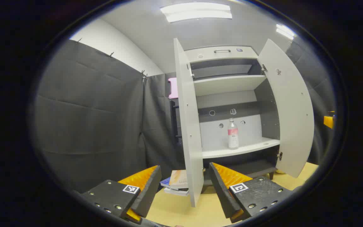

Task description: Grasp the bottle in the cabinet with the left hand and place it on the coaster, then close the right door with the right hand and the left door with the left hand.

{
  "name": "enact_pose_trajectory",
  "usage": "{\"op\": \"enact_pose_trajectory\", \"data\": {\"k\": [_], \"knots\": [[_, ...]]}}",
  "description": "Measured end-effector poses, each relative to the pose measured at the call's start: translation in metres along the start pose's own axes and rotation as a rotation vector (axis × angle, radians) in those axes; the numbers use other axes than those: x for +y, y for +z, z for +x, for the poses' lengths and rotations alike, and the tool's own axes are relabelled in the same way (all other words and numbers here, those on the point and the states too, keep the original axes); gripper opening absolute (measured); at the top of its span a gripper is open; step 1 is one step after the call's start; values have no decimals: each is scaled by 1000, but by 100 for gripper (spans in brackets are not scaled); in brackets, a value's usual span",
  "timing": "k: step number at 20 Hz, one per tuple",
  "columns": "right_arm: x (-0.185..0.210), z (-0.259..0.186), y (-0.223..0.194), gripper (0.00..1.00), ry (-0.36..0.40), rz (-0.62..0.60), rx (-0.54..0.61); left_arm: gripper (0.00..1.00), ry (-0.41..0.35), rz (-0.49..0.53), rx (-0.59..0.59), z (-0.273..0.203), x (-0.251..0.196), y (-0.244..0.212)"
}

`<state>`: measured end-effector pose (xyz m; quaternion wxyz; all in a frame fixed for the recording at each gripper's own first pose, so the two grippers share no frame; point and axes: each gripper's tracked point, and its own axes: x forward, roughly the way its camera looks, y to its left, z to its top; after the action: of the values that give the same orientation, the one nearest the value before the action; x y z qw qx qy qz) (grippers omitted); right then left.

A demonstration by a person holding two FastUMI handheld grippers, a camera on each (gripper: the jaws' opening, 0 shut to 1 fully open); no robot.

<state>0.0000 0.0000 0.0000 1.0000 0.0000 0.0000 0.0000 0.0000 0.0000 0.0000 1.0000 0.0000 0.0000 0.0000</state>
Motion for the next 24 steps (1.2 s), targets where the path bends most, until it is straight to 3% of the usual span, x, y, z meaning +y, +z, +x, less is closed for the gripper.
{"op": "enact_pose_trajectory", "data": {"k": [19,20,21,24], "knots": [[-9,-22,6,99,55,-12,-35,95,24,8,-23,-41,-16,13],[-11,-24,5,99,60,-9,-37,88,29,7,-26,-44,-19,15],[-13,-26,4,99,65,-4,-39,95,32,3,-26,-47,-24,14],[-17,-34,1,99,90,6,-46,95,25,-5,-31,-52,-44,17]]}}
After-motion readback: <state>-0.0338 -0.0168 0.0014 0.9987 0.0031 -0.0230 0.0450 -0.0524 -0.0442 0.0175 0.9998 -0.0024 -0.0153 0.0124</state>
